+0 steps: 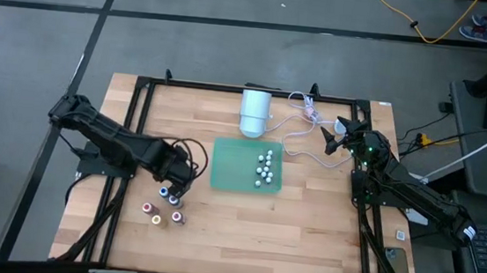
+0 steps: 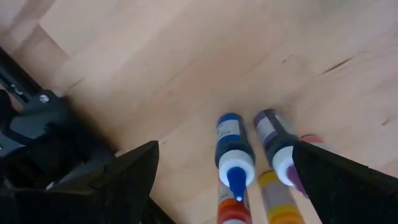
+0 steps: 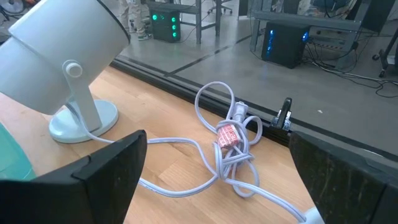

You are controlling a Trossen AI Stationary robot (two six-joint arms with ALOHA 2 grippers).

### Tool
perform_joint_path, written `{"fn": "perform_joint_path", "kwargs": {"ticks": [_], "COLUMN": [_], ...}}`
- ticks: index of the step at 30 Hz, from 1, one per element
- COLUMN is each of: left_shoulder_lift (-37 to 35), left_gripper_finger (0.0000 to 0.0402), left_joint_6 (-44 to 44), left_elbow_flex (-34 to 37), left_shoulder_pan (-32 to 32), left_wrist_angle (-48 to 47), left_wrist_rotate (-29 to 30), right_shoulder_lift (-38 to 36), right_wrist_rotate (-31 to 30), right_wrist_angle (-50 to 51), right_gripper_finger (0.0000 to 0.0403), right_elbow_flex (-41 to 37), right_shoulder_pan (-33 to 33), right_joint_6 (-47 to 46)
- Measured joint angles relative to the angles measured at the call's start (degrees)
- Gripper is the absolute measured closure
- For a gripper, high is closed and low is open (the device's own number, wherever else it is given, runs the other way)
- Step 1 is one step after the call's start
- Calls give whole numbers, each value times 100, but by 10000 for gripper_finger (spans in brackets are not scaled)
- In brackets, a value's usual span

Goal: Pick & Place food coloring
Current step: Put the large blue food coloring bottle into the green bin

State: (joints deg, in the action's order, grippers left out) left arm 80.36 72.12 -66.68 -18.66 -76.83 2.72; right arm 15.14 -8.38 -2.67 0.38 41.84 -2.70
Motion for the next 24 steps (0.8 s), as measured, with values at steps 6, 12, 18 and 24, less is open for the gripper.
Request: {"fn": "perform_joint_path", "kwargs": {"ticks": [6, 12, 18, 24], "left_shoulder_lift": [-17, -15, -15, -15], "left_gripper_finger": [41, 41, 41, 41], "left_joint_6": [76, 168, 307, 338], "left_elbow_flex": [396, 713, 731, 731], "left_shoulder_pan": [-342, -601, -732, -763], "left_wrist_angle": [10, 459, 609, 616], "left_wrist_rotate": [273, 225, 394, 427], "right_shoulder_lift": [0, -2, 0, 0], "right_wrist_rotate": [0, 0, 0, 0], "right_wrist_angle": [0, 2, -1, 1], "right_gripper_finger": [10, 10, 10, 10], "right_elbow_flex": [0, 0, 0, 0], "right_shoulder_pan": [0, 1, -1, -2], "right_joint_6": [6, 9, 6, 4]}}
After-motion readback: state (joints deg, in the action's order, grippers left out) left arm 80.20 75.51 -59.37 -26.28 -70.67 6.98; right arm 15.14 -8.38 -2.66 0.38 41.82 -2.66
